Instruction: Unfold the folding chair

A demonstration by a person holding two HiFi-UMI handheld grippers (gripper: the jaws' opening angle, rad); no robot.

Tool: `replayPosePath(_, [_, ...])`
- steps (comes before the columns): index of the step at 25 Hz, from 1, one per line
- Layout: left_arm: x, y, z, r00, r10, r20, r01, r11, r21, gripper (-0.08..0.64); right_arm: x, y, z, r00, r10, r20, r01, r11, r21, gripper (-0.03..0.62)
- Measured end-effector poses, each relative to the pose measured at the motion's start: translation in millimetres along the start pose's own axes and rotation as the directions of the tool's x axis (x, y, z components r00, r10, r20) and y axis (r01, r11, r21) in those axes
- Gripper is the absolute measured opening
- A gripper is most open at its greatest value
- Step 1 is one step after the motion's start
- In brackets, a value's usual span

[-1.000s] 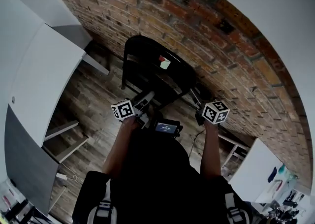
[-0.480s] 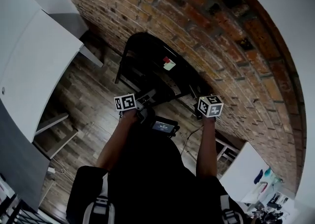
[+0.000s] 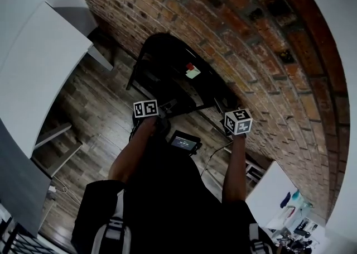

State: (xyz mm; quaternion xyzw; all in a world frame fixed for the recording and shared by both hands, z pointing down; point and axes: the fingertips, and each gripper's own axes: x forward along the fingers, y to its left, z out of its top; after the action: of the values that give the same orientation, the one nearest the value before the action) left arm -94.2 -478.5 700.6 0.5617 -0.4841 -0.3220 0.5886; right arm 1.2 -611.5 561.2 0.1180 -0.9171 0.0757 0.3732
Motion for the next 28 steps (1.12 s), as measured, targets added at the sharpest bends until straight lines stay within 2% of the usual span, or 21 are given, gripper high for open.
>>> replayPosePath(3, [9.7, 16.5, 1.7, 0.999, 0.033, 0.021, -0.033, 0.999, -0.03, 0.284, -2.1, 6.1, -0.6, 1.0, 0.015, -0.011, -0.015, 1.0, -0.022, 0.175])
replayPosePath(7, [19.9, 31.3, 4.5, 0.997, 0.072, 0.04, -0.072, 0.997, -0.014, 0.284, -7.3, 19.7, -2.1, 0.999, 0.046, -0.018, -0.047, 0.998, -0.049, 0.173])
replayPosePath(9, [18.7, 37.6, 8.3, 0.994, 0.085, 0.068, -0.083, 0.996, -0.034, 0.284, -11.1, 27.7, -3.3, 0.998, 0.063, -0.021, -0.064, 0.996, -0.06, 0.173])
replayPosePath(13, [10.3, 38.0, 21.0, 0.986, 0.069, 0.152, -0.058, 0.996, -0.074, 0.284, -21.4, 46.8, -5.9, 0.994, 0.11, -0.024, -0.112, 0.99, -0.085, 0.173])
replayPosePath(16, [5.6, 38.7, 25.0, 0.981, 0.074, 0.18, -0.058, 0.994, -0.089, 0.278, -28.3, 61.9, -8.8, 0.988, 0.152, -0.029, -0.154, 0.982, -0.106, 0.173])
replayPosePath(17, [2.9, 40.7, 23.9, 0.98, 0.08, 0.183, -0.063, 0.993, -0.096, 0.227, -29.9, 65.6, -9.6, 0.986, 0.163, -0.033, -0.166, 0.98, -0.113, 0.173])
replayPosePath(18, [-0.2, 41.9, 22.6, 0.979, 0.075, 0.189, -0.055, 0.992, -0.11, 0.205, -31.2, 68.6, -10.4, 0.984, 0.176, -0.04, -0.18, 0.976, -0.12, 0.173])
replayPosePath(22, [-11.2, 40.5, 19.6, 0.967, 0.023, 0.253, 0.023, 0.984, -0.176, 0.161, -35.5, 78.3, -12.7, 0.967, 0.239, -0.087, -0.251, 0.954, -0.163, 0.173])
replayPosePath(26, [-17.3, 34.5, 17.8, 0.958, -0.016, 0.286, 0.071, 0.981, -0.183, 0.124, -38.4, 83.1, -7.2, 0.954, 0.284, -0.095, -0.297, 0.936, -0.191, 0.173])
replayPosePath(27, [-17.9, 31.3, 18.4, 0.956, -0.034, 0.29, 0.089, 0.98, -0.177, 0.091, -38.4, 83.8, -1.2, 0.951, 0.3, -0.073, -0.308, 0.934, -0.179, 0.173])
replayPosePath(28, [-18.0, 28.4, 19.2, 0.954, -0.049, 0.296, 0.105, 0.979, -0.175, 0.029, -37.8, 84.4, 6.6, 0.946, 0.32, -0.044, -0.323, 0.933, -0.159, 0.173])
